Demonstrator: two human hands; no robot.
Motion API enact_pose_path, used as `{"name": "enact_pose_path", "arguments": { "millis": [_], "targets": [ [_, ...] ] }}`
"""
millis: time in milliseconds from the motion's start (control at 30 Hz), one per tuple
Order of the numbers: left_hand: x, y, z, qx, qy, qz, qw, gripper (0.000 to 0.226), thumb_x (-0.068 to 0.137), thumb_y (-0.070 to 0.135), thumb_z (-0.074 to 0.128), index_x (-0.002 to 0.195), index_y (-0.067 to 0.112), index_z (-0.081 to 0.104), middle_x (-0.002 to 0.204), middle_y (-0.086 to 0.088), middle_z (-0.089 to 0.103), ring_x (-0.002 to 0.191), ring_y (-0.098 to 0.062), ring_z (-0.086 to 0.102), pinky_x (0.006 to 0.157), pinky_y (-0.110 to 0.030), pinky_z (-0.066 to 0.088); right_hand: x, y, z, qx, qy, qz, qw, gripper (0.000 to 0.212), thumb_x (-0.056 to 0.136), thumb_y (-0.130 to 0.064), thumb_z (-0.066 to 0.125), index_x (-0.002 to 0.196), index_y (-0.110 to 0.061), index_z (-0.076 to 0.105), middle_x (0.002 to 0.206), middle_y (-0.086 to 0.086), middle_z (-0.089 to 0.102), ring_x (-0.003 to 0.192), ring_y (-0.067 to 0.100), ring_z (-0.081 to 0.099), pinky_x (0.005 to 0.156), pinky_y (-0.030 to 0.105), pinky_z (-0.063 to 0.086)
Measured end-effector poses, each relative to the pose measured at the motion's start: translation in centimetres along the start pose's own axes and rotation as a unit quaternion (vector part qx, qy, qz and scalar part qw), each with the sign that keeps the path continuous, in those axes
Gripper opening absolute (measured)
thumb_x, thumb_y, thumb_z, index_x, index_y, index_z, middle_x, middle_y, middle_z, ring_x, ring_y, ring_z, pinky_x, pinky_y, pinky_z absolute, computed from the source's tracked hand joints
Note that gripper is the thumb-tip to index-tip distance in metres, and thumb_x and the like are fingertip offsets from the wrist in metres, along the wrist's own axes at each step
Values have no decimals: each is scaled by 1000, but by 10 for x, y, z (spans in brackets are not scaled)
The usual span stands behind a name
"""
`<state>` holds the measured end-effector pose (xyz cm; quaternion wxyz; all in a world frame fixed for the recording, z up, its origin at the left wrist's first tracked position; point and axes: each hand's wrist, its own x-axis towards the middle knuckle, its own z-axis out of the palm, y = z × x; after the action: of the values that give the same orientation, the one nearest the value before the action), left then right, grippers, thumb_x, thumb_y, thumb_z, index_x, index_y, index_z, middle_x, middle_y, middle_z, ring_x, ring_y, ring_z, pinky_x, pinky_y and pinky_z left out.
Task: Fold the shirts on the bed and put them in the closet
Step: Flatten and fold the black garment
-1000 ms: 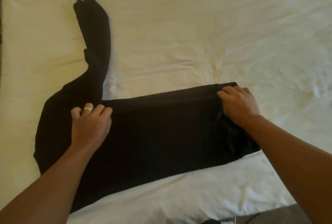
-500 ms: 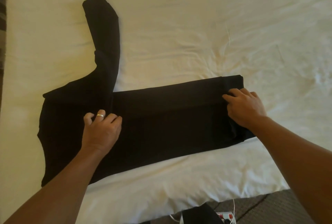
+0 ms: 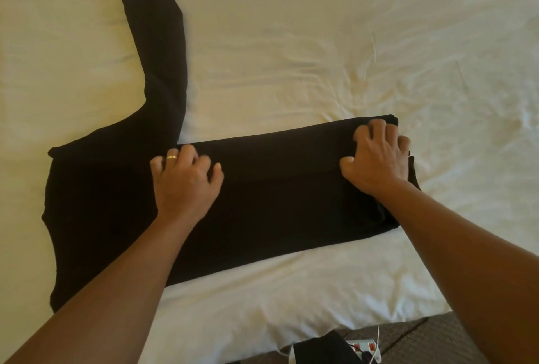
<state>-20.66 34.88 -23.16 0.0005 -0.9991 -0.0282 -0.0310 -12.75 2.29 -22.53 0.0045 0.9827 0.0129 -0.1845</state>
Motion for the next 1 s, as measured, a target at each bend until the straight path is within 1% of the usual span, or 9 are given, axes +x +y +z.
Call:
{"name": "enact_pose_path", "arguments": {
  "millis": [100, 200, 300, 600, 700, 767, 833, 900, 1000],
  "targets": [
    [13, 27, 10, -60, -57, -21, 996, 43, 96, 50, 54, 120, 17, 67, 125, -9, 58, 111, -32, 56, 94, -47, 34, 4, -20, 8, 37, 66, -51, 996, 53, 87, -42, 54, 133, -17, 45, 149, 11, 30, 135, 35, 31, 108, 52, 29],
    [7, 47, 24, -42, -203, -57, 977, 79, 95, 74, 31, 160, 30, 20, 167, -9, 16, 152, -37, 17, 118, -58, 19, 7, -31, 28, 26, 37, -58, 997, 68, 97, -57, 40, 155, -25, 23, 166, 11, 8, 151, 39, 8, 117, 59, 19],
    [-13, 48, 39, -17, -271, -96, 958, 94, 83, 92, 11, 157, 41, -19, 169, -5, -20, 155, -39, -14, 119, -66, -3, 3, -16, 55, -22, -18, -39, 999, 83, 93, -79, 17, 159, -36, -11, 167, 7, -19, 151, 45, -16, 117, 66, -1],
    [-14, 43, 43, -37, -295, -106, 949, 96, 77, 97, 7, 148, 47, -34, 166, -4, -30, 153, -39, -22, 119, -67, -2, 9, 0, 54, -16, -82, -35, 996, 95, 82, -90, 4, 155, -36, -24, 164, 3, -30, 149, 45, -21, 120, 65, 1],
    [-9, 38, 33, -55, -341, -89, 934, 97, 80, 95, 14, 151, 46, -30, 165, -3, -33, 152, -37, -25, 120, -64, -4, 11, -6, 40, -42, -121, -23, 991, 94, 84, -89, 8, 155, -36, -23, 164, 3, -30, 149, 45, -20, 119, 64, 2],
    [-7, 30, 21, -82, -338, -64, 935, 94, 89, 86, 29, 159, 39, -12, 169, -6, -20, 155, -36, -15, 122, -60, -1, 10, -18, 27, -73, -130, -10, 989, 92, 89, -83, 17, 158, -31, -17, 166, 8, -22, 151, 47, -13, 120, 62, 5],
    [-13, 10, 7, -113, -261, -11, 959, 79, 96, 62, 50, 161, 23, 24, 168, -14, 17, 156, -34, 11, 125, -55, 15, 9, -40, 11, -131, -122, -4, 984, 89, 95, -72, 28, 161, -20, 0, 168, 17, -2, 151, 48, 1, 121, 61, 11],
    [-30, -17, -1, -116, -180, 62, 975, 63, 94, 40, 65, 147, 11, 49, 155, -18, 44, 148, -34, 34, 120, -52, 31, 11, -67, -4, -211, -112, -23, 971, 78, 98, -59, 37, 157, -9, 25, 162, 24, 24, 148, 47, 20, 120, 59, 17],
    [-65, -70, -5, -97, -154, 89, 979, 55, 97, 40, 60, 144, 13, 50, 153, -17, 45, 146, -35, 38, 119, -53, 32, 11, -120, -21, -250, -81, -103, 959, 53, 98, -47, 43, 134, -10, 56, 138, 18, 55, 130, 40, 49, 113, 55, 32]
  ]
}}
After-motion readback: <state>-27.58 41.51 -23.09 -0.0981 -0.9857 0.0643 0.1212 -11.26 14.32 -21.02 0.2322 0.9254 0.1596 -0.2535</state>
